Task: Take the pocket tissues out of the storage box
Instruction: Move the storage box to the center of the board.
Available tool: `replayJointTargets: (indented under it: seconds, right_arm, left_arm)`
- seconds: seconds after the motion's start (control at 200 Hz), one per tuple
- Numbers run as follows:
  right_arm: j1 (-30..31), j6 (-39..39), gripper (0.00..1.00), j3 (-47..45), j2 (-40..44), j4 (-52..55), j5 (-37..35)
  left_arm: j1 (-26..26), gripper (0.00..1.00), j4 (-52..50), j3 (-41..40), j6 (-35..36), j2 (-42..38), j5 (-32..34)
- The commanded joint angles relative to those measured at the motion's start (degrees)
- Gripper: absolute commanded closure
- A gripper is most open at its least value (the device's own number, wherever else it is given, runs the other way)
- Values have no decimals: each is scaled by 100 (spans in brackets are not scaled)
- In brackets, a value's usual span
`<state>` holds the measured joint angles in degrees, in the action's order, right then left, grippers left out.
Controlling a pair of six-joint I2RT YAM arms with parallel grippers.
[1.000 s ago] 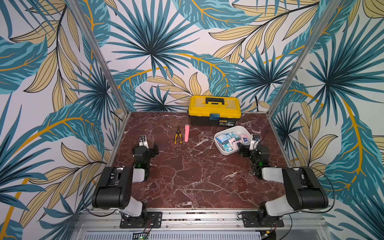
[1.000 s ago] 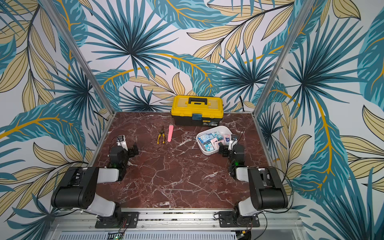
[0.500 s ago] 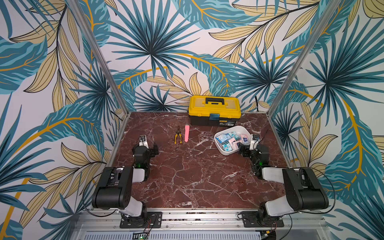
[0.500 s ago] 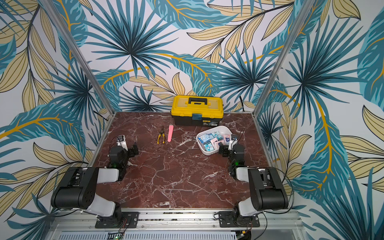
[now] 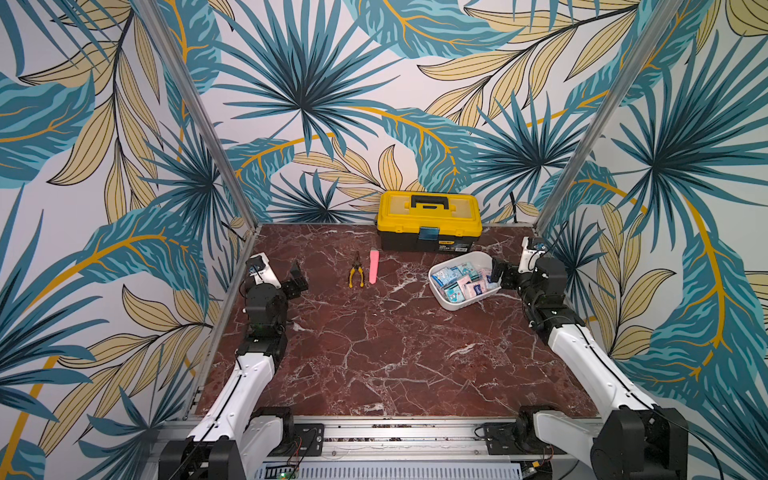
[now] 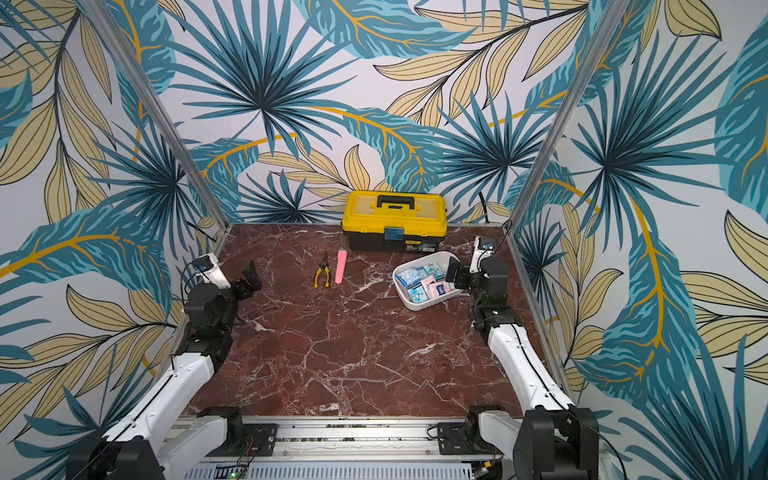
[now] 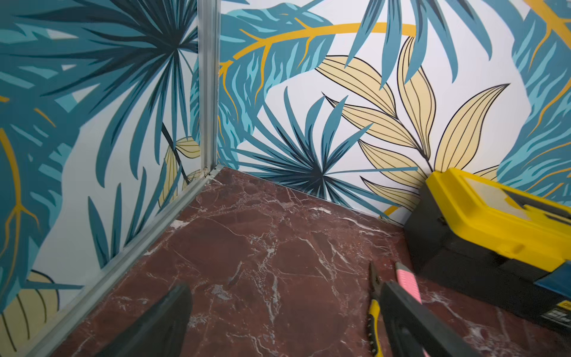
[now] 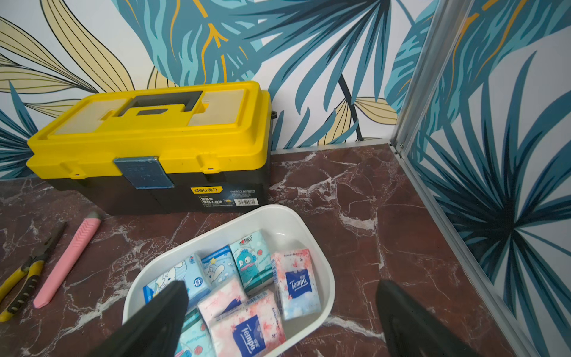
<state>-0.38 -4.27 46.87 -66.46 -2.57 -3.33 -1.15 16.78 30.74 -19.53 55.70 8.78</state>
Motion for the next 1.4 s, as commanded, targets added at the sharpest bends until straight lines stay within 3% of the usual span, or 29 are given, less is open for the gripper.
replayJointTargets:
  seconds: [0.0, 0.12, 0.335, 0.551, 0.846, 1.131, 1.397]
  right_arm:
    - [-86, -111, 1, 610, -344, 1910, 146]
    - [-260, -206, 1, 1394, -1040, 2620, 498]
    - [-563, -225, 1, 2783, -2567, 3334, 895]
    - [-932, -240, 16, 3759, -3754, 3420, 1313]
    - [-1034, -100, 29, 4889, -5071, 3744, 2047]
    - [-1025, -241, 43, 5371, -5768, 3900, 2452]
    - [-1016, -143, 66, 5148, -5695, 3975, 2634]
  left_arm:
    - [18, 0, -1313, 431, -1160, 5, -494]
    - [151, 0, -1374, 564, -1558, 274, -1246]
    - [1015, 0, -1077, 455, -1542, 648, -1095]
    - [1528, 0, -719, 243, -1728, 900, -972]
    - [1589, 0, -625, 120, -1892, 1064, -964]
    - [1583, 0, -838, 90, -1958, 1101, -902]
    - [1583, 0, -959, 90, -2009, 1101, -832]
